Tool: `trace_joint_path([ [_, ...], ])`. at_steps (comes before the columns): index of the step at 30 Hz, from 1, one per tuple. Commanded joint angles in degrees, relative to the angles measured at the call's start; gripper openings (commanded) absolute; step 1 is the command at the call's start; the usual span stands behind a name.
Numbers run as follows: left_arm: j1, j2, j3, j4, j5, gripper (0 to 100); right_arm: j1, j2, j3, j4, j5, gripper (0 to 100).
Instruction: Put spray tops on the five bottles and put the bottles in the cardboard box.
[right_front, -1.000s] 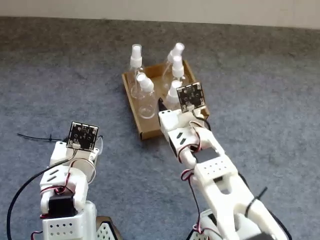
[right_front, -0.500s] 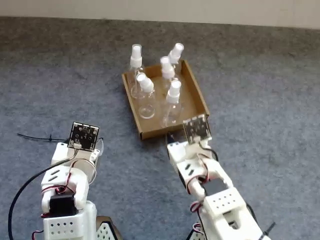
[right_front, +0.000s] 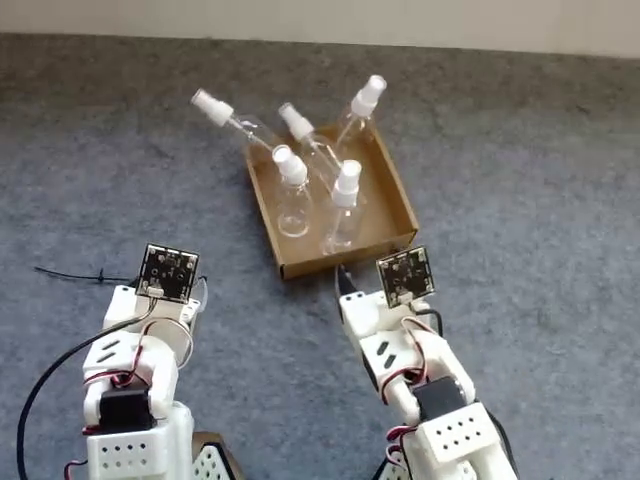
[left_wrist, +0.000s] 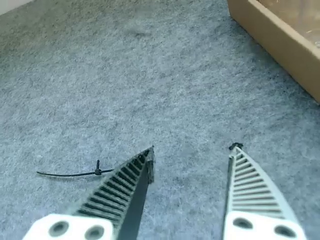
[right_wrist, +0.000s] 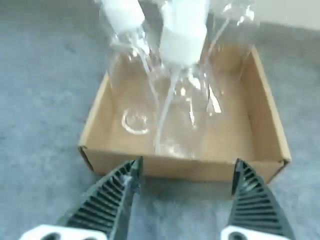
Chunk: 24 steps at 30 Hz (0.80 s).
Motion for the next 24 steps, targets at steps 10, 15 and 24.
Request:
trace_joint_path([
  [10, 1.0, -1.0, 1.7, -1.1, -0.1, 22, 4.2, -23.2, 7.1, 26.8, 0.5, 3.3],
  [15, 1.0, -0.9, 1.8, -0.8, -0.1, 22, 4.2, -22.4, 7.1, 31.7, 0.5, 2.0],
  [24, 1.0, -0.9, 5.1, -0.8, -0.4, 22, 4.2, -22.4, 7.1, 40.2, 0.5, 2.0],
])
